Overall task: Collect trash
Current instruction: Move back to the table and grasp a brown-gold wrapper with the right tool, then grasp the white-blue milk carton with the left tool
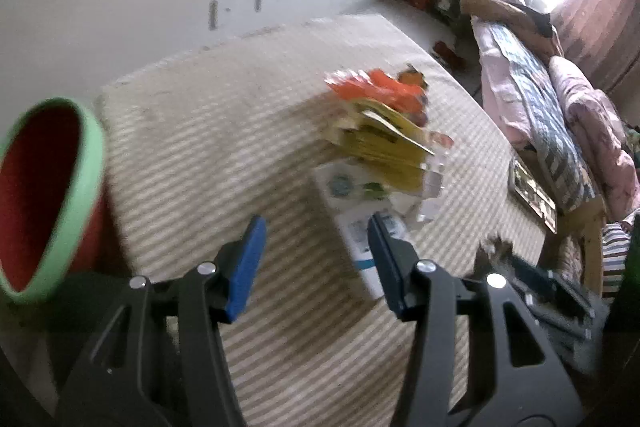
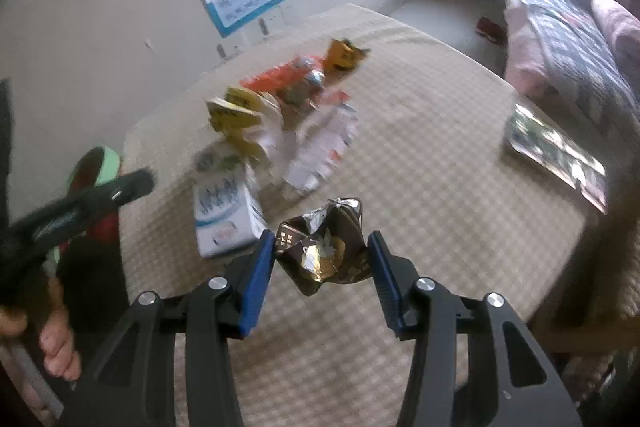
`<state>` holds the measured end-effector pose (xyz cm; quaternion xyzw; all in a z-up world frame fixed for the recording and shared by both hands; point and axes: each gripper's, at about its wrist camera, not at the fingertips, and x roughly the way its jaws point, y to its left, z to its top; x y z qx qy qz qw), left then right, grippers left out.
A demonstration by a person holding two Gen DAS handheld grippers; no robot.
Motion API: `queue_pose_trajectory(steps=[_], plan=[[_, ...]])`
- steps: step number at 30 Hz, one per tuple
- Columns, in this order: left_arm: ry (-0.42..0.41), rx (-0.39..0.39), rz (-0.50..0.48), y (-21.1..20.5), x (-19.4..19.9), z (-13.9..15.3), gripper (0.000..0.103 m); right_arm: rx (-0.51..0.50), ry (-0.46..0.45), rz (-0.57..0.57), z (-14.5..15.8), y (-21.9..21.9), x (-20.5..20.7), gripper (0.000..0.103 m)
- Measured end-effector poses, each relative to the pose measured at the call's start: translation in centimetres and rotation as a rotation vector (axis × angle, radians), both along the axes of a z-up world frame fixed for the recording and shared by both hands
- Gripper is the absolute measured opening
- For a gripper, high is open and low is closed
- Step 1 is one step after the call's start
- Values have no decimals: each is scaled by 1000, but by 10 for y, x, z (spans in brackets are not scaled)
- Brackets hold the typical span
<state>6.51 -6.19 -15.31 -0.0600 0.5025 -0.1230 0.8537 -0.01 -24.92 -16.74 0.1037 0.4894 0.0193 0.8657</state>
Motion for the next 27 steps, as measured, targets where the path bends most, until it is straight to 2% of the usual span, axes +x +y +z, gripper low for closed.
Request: queue_pose_trajectory(steps=[4,7,9,10,15,17,22,27], plan=[[47,3,-13,-27,14,-19,50,26,16,-36,-5,-12,-11,46],[49,53,-35,-46,21,-26,51,39,20,-49,-6,-17,-15,47],[39,82,-38,-55,24,-29,59,45,22,-49,-6,-19,-16,47],[40,95,-38,-59,26,-31,59,47,22,-48,-6,-18,-15,47],[26,106,-53,-68,30,-29,63,52,28,-39,-9,-15,-13,47],[36,128,-53,-70,33,-35,65,54,34,-38,-11,-15,-11,47],[84,109,-34,-63,36,-51,66,60,35,-40,-12,-15,-12,47],[71,106,-79,-60,32,-49,60,67,39,-38,-12,-14,-11,47]])
